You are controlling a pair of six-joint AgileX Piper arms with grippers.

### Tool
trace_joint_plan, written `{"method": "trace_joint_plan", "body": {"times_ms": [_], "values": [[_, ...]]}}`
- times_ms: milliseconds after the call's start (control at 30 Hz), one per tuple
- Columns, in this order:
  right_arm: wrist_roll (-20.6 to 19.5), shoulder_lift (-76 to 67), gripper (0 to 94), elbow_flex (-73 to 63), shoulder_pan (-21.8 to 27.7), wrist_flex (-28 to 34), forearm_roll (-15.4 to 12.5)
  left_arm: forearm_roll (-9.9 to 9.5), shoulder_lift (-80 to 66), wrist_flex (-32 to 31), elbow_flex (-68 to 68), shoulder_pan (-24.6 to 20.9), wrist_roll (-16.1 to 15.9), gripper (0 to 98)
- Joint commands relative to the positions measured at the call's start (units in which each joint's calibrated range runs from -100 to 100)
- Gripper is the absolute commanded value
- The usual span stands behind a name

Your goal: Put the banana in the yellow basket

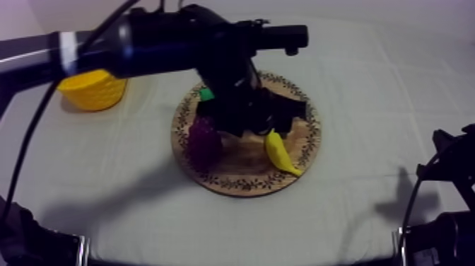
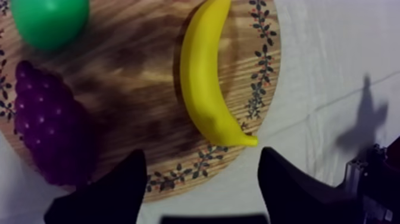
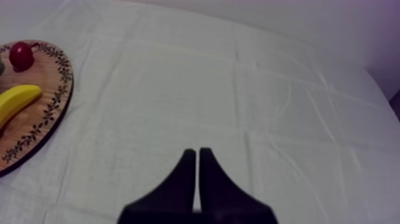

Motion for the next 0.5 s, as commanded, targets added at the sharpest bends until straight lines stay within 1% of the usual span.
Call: {"method": "trace_joint_plan", "body": {"times_ms": [0,300,467], "values": [[0.02,-0.02,0.3,0.02,0.0,0.33,0.01,0.02,4.94,3.02,-6.83,0.01,-0.05,68.1],[0.02,-0.02,0.3,0.02,0.0,0.33,0.01,0.05,16.55,16.05,-21.32,-0.57,0.96,60.2],[0.02,-0.02,0.3,0.02,0.0,0.33,0.01,-0.06,21.26,20.99,-25.28,-0.78,1.29,57.6]]}}
